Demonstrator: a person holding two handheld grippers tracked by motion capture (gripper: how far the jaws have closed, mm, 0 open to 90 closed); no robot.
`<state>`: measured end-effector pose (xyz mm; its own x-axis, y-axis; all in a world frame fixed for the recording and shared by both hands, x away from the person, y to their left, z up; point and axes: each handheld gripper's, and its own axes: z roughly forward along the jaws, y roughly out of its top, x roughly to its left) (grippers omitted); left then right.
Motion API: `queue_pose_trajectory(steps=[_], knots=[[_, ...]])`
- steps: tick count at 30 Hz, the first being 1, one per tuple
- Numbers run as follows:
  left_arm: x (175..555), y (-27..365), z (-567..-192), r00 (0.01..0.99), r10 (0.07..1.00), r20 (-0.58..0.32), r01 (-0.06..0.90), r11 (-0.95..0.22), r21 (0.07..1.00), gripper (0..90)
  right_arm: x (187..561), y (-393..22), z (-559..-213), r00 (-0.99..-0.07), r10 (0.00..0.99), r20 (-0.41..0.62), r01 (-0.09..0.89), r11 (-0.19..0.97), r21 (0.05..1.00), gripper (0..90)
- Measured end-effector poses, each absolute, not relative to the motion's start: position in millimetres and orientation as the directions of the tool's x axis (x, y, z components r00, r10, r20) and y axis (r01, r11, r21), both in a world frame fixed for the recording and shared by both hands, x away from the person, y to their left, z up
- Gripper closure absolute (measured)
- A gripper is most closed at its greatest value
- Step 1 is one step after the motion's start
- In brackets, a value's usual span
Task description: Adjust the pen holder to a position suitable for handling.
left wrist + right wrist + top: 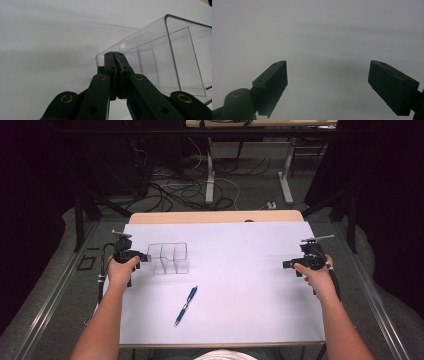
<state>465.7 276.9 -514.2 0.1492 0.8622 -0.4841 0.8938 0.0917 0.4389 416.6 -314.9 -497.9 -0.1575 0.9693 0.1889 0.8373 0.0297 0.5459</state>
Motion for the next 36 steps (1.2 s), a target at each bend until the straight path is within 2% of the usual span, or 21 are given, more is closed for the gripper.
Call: queue_pose_trajectory(steps=[3,11,27,36], knots=[[467,266,-508,0.173,0.878,-0.447,0.891,0.054,0.451,90.0,416,-315,-498,-0.157,0.969,0.190,0.838,0.029,0.544,15.3],[471,230,-499,0.206,0.875,-0.438,0.883,0.026,0.468,90.0,416,-316,-497,-0.154,0.969,0.191,0.836,0.025,0.548,15.3],[478,162,-499,0.250,0.847,-0.469,0.896,-0.020,0.443,90.0,415,-316,-497,-0.156,0.968,0.199,0.834,0.021,0.551,15.3],[479,140,-499,0.263,0.837,-0.481,0.897,-0.029,0.441,90.0,415,-317,-497,-0.152,0.969,0.197,0.837,0.020,0.548,15.3]])
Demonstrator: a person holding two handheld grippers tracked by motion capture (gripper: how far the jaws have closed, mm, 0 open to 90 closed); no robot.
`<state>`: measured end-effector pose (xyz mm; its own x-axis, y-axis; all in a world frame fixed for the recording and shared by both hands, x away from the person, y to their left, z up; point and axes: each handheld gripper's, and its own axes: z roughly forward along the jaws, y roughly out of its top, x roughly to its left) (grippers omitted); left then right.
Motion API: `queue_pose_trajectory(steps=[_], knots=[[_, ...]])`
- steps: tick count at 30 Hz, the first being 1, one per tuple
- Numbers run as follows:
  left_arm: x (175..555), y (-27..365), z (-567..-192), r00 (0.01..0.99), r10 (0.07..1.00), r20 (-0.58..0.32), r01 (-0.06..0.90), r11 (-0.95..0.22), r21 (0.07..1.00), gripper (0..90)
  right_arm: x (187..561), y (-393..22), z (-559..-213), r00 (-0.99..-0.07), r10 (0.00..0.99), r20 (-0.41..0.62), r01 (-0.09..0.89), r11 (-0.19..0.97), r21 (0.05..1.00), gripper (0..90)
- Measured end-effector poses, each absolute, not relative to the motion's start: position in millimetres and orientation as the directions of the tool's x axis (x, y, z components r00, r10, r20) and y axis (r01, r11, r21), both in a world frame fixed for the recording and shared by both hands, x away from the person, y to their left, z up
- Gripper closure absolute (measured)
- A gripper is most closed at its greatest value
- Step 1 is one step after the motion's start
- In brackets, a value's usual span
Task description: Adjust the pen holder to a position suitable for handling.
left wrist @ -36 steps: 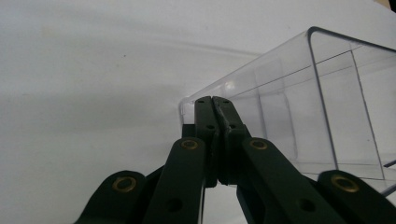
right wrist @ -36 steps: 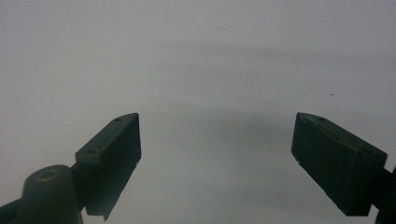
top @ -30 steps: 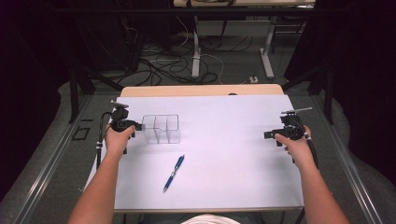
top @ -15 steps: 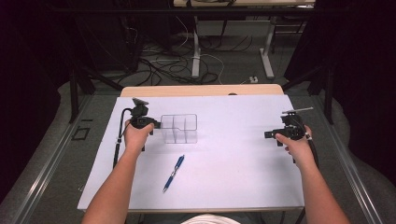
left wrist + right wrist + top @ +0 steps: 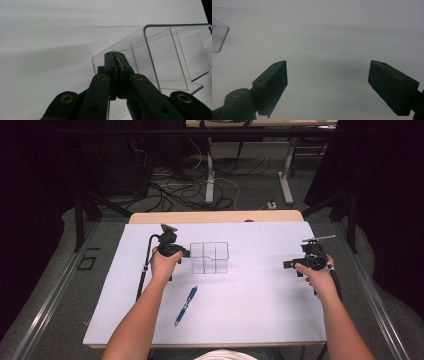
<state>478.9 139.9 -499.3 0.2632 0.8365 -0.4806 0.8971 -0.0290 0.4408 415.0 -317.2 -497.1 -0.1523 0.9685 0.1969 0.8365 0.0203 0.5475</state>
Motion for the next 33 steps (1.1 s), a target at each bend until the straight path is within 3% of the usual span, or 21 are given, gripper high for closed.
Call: queue_pose_trajectory(steps=[23,33], knots=[[479,117,-498,0.299,0.817,-0.493,0.894,-0.058,0.445,90.0,415,-317,-499,-0.155,0.969,0.194,0.837,0.025,0.547,15.3],[474,125,-490,0.308,0.844,-0.440,0.885,-0.084,0.458,85.4,414,-319,-499,-0.152,0.970,0.190,0.835,0.023,0.550,15.3]])
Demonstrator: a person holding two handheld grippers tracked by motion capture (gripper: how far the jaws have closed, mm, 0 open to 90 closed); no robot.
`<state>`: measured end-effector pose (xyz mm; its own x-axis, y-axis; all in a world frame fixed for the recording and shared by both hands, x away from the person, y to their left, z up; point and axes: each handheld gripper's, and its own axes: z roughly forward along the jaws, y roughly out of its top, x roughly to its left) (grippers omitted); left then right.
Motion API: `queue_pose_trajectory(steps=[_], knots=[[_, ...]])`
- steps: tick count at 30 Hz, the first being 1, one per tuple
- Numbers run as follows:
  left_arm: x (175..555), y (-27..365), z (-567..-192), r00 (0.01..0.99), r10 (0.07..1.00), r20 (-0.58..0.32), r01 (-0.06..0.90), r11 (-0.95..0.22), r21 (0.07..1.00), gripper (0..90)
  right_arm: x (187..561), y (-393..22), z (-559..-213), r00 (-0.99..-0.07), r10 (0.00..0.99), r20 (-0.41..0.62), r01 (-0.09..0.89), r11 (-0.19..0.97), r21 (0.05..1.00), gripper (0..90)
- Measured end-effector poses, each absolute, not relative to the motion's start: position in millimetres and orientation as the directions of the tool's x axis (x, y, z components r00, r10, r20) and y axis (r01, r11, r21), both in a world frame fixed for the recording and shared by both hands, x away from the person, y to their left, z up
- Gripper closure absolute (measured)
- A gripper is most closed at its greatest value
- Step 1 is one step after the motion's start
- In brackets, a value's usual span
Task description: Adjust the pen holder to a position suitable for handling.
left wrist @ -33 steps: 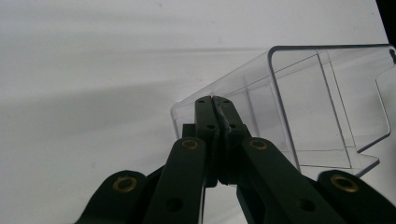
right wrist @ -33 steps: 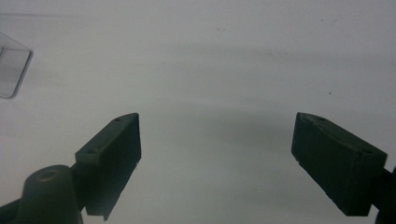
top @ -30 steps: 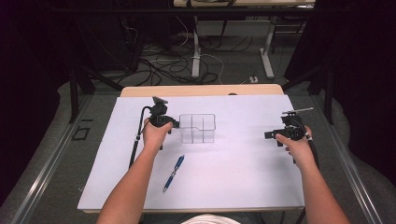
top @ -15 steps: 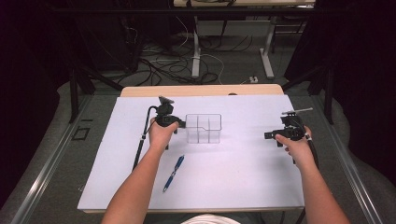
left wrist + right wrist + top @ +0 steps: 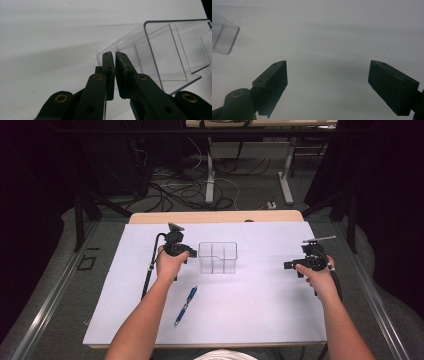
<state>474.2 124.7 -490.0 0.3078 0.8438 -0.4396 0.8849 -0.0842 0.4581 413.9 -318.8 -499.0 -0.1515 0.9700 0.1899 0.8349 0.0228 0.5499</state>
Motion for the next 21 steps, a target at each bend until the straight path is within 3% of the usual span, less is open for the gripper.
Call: queue_pose_trajectory(steps=[21], knots=[[444,145,-475,0.348,0.855,-0.384,0.857,-0.123,0.501,61.1,410,-316,-491,-0.167,0.968,0.185,0.831,0.037,0.555,15.3]])
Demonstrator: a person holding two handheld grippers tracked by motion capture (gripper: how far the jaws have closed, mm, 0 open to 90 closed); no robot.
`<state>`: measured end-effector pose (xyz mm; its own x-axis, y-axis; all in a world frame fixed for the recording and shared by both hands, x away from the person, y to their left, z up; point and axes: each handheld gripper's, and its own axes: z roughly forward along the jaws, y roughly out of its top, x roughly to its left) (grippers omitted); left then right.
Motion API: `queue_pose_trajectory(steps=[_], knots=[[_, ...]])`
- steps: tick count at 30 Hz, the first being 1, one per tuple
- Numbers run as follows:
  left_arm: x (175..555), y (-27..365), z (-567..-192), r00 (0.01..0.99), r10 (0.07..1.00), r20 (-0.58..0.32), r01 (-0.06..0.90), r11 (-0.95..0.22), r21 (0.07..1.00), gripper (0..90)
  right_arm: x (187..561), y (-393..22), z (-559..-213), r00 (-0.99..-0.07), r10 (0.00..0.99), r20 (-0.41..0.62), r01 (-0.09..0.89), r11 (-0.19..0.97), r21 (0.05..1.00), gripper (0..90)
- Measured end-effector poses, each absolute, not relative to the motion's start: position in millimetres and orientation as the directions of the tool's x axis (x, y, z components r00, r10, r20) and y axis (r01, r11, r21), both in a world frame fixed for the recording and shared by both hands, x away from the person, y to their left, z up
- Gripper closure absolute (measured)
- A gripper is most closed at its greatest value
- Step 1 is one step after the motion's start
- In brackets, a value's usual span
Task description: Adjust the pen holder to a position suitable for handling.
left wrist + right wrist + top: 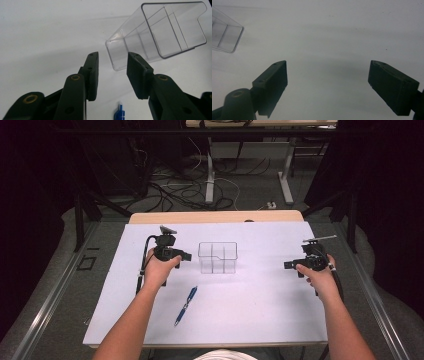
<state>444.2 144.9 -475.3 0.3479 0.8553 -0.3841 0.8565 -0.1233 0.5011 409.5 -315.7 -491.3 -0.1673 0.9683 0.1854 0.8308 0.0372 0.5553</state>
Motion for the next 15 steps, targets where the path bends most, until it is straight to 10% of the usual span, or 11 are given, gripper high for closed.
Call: queue_pose_trajectory(steps=[15], knots=[[407,168,-471,0.437,0.865,-0.248,0.757,-0.204,0.620,41.8,407,-302,-486,-0.214,0.964,0.159,0.829,0.094,0.552,15.2]])
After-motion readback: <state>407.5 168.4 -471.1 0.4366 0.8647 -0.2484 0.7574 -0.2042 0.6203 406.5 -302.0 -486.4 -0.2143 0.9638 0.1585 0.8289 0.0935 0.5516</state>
